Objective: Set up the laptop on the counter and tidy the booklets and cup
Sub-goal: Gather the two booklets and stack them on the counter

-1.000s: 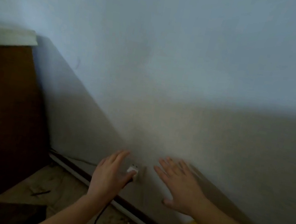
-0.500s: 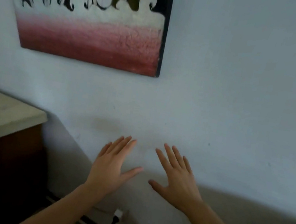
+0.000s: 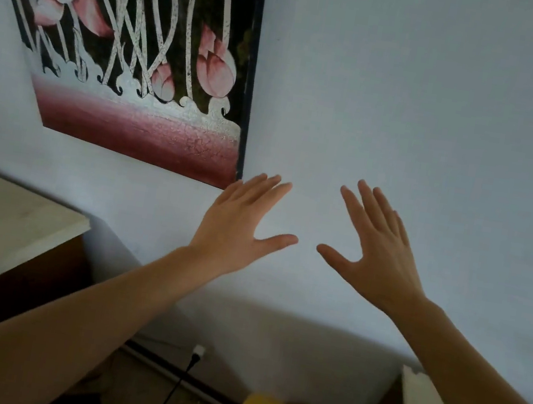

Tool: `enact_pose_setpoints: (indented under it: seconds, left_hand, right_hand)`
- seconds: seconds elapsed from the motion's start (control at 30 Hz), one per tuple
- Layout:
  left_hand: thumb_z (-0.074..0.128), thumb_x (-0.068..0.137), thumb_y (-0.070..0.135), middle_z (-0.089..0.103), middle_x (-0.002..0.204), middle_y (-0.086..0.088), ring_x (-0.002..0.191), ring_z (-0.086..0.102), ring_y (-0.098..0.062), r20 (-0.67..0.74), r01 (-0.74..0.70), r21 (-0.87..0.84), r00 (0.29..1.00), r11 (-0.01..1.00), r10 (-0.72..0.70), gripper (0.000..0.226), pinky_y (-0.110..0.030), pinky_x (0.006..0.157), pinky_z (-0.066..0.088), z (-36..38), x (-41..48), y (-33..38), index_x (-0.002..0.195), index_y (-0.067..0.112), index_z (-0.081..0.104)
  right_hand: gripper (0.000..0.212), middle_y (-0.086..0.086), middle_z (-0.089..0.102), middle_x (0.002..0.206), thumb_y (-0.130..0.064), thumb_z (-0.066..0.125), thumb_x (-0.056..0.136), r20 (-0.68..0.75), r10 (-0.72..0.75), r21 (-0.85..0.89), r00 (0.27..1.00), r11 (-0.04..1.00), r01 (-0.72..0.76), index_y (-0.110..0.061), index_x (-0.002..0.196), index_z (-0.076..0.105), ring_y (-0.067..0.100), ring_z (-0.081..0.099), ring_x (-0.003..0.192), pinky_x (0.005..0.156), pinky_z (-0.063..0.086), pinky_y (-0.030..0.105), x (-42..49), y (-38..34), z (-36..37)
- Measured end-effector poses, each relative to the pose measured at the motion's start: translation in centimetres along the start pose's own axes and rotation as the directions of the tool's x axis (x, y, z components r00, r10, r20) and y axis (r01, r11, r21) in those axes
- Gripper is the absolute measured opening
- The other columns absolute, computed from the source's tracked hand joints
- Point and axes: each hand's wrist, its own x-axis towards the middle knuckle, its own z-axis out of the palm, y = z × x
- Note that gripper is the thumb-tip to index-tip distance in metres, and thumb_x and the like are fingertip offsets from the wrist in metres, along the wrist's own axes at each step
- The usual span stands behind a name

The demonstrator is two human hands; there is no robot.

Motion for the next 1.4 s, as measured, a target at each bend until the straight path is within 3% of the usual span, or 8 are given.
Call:
enact_pose_setpoints:
  seconds: [0.3,0.5,0.7,0.83,1.0,1.13,1.23,1.4]
  left_hand:
    - [0.038,0.081,0.07,0.032,0.153,0.004,0.143,0.023,-0.014,0.049,-0.09,-0.166,0.994,0.982,0.1,0.077,-0.038,0.117,0.019,-3.1,-2.7,9.2,0.145,0.028,0.028]
    - [0.041,0.082,0.069,0.03,0.154,0.004,0.144,0.021,-0.014,0.128,-0.164,-0.357,0.967,0.92,0.221,0.077,-0.035,0.116,0.015,-4.3,-9.0,14.5,0.145,0.026,0.028]
    - [0.043,0.076,0.074,0.03,0.153,0.003,0.142,0.024,-0.016,0.342,-0.132,-0.531,0.87,0.837,0.355,0.085,-0.039,0.115,0.018,-3.6,-20.8,19.9,0.145,0.026,0.031]
    - [0.03,0.073,0.077,0.027,0.155,0.005,0.143,0.021,-0.015,0.441,-0.138,-0.54,0.794,0.83,0.418,0.086,-0.039,0.114,0.017,-2.2,-26.4,23.6,0.145,0.031,0.025]
    - [0.035,0.077,0.079,0.033,0.152,0.004,0.14,0.026,-0.014,0.468,-0.12,-0.568,0.767,0.814,0.439,0.085,-0.04,0.112,0.024,-0.9,-30.2,29.5,0.144,0.027,0.03]
    - [0.041,0.081,0.071,0.033,0.152,0.003,0.14,0.027,-0.014,0.502,-0.08,-0.567,0.756,0.82,0.421,0.081,-0.04,0.114,0.024,0.3,-32.1,33.3,0.146,0.025,0.028]
    - [0.043,0.078,0.072,0.034,0.151,0.004,0.139,0.029,-0.014,0.591,0.088,-0.552,0.743,0.829,0.314,0.082,-0.039,0.111,0.03,1.6,-33.4,35.8,0.145,0.026,0.03]
    - [0.046,0.076,0.074,0.038,0.149,0.003,0.136,0.034,-0.016,0.737,0.193,-0.356,0.66,0.914,0.148,0.085,-0.035,0.107,0.031,5.0,-35.9,39.5,0.142,0.023,0.035]
  right_hand:
    - [0.088,-0.006,-0.002,0.161,-0.073,0.04,0.079,0.006,0.139,-0.066,0.99,0.988,-0.139,-0.037,0.149,0.0,0.018,-0.005,0.148,0.118,0.011,0.043,-9.0,1.5,-9.8]
    - [0.088,-0.006,0.002,0.161,-0.068,0.05,0.08,0.021,0.332,-0.162,0.943,0.932,-0.324,-0.037,0.149,0.004,0.019,-0.001,0.148,0.115,0.013,0.043,-20.4,0.1,-14.7]
    - [0.09,-0.008,0.007,0.16,-0.065,0.054,0.078,0.184,0.517,-0.107,0.836,0.856,-0.506,-0.041,0.148,0.004,0.015,0.003,0.147,0.114,0.024,0.051,-34.8,-2.7,-18.4]
    - [0.095,-0.006,0.01,0.16,-0.065,0.057,0.077,0.29,0.586,-0.205,0.756,0.81,-0.549,-0.036,0.15,0.005,0.017,0.007,0.147,0.115,0.024,0.052,-43.2,-3.6,-20.8]
    - [0.095,-0.009,0.013,0.159,-0.064,0.061,0.076,0.343,0.678,-0.242,0.65,0.733,-0.636,-0.038,0.149,0.006,0.015,0.009,0.146,0.115,0.025,0.049,-51.7,-2.0,-21.4]
    - [0.093,-0.008,0.019,0.158,-0.064,0.062,0.076,0.41,0.679,-0.249,0.609,0.726,-0.641,-0.037,0.149,0.011,0.016,0.016,0.144,0.112,0.028,0.047,-55.6,0.7,-19.5]
    - [0.093,-0.007,0.025,0.156,-0.061,0.064,0.075,0.52,0.652,-0.208,0.552,0.723,-0.659,-0.039,0.148,0.011,0.018,0.029,0.139,0.105,0.035,0.044,-58.0,2.6,-17.4]
    - [0.094,-0.007,0.028,0.155,-0.058,0.065,0.077,0.694,0.519,-0.138,0.499,0.776,-0.615,-0.042,0.147,0.004,0.019,0.043,0.131,0.096,0.046,0.041,-60.3,6.0,-14.5]
